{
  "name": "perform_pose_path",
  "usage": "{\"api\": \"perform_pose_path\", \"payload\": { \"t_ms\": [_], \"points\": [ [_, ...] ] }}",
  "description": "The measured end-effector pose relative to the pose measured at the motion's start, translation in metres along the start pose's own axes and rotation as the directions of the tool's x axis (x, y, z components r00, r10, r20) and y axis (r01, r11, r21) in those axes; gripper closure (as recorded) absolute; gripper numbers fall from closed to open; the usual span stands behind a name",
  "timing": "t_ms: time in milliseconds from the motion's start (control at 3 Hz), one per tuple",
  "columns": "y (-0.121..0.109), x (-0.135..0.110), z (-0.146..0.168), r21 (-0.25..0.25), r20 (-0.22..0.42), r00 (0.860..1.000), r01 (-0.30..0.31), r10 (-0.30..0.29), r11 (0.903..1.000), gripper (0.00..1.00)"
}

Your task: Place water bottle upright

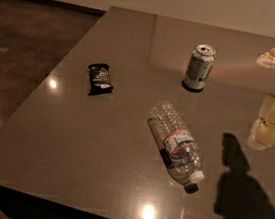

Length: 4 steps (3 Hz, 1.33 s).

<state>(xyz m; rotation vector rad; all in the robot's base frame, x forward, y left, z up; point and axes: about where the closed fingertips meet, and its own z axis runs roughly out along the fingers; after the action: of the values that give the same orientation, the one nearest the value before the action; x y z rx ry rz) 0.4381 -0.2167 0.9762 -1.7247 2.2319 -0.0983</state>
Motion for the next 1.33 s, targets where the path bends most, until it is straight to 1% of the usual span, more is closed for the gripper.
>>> {"api": "perform_pose_path", "payload": {
  "t_ms": [333,667,1000,1333],
  "points": [
    [0.0,0.0,0.0,0.0,0.0,1.0,0.001,-0.001,1.0,0.0],
    [-0.003,-0.012,-0.001,-0.031,0.04,0.997,0.074,-0.073,0.9968,0.0],
    [-0.007,-0.036,0.006,-0.054,0.098,0.971,0.226,-0.22,0.9727,0.0],
    [-0.002,-0.058,0.028,-0.057,0.174,0.874,0.468,-0.453,0.8817,0.0]
  ]
}}
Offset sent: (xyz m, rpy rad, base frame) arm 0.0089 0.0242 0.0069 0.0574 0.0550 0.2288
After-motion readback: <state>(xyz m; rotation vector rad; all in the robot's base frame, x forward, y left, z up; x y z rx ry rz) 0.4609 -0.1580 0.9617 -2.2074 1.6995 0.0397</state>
